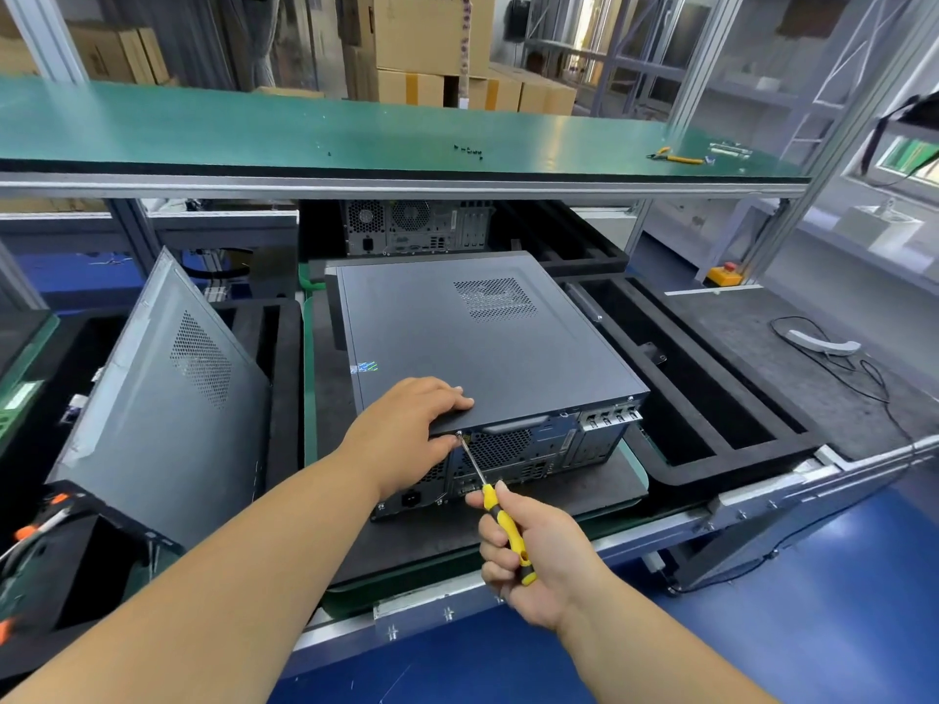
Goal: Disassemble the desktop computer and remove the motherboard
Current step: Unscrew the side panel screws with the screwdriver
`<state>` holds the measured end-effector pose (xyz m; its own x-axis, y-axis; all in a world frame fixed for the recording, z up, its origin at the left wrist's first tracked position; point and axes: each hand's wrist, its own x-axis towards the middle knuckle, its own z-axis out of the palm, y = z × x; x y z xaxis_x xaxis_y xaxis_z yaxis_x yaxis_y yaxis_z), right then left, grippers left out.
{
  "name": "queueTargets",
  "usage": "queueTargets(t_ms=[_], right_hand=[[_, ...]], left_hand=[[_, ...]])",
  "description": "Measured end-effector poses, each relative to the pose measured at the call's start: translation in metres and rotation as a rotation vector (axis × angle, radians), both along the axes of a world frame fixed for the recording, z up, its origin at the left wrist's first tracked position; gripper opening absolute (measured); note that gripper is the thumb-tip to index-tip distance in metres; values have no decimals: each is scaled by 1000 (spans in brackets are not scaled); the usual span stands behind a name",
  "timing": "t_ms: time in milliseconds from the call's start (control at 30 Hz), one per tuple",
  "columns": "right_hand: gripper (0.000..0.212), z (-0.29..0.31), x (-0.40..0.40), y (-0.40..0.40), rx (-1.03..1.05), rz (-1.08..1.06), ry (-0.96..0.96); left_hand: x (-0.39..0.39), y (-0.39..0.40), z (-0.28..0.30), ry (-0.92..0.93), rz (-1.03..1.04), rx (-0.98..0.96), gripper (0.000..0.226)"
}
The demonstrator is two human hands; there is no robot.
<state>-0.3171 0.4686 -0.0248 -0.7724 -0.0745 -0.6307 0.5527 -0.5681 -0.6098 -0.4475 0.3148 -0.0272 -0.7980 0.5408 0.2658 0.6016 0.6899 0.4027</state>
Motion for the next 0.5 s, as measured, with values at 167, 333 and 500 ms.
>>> queueTargets(t_ms=[167, 333, 500], right_hand=[[27, 0, -1, -9, 414, 7, 79], [15, 0, -1, -12, 684, 8, 108], [36, 10, -4, -13, 293, 35, -108]], left_hand=[[0, 1, 1, -2, 7, 0, 46], [-1, 1, 0, 0, 8, 5, 45], [-2, 0, -1, 0, -4, 9, 45]])
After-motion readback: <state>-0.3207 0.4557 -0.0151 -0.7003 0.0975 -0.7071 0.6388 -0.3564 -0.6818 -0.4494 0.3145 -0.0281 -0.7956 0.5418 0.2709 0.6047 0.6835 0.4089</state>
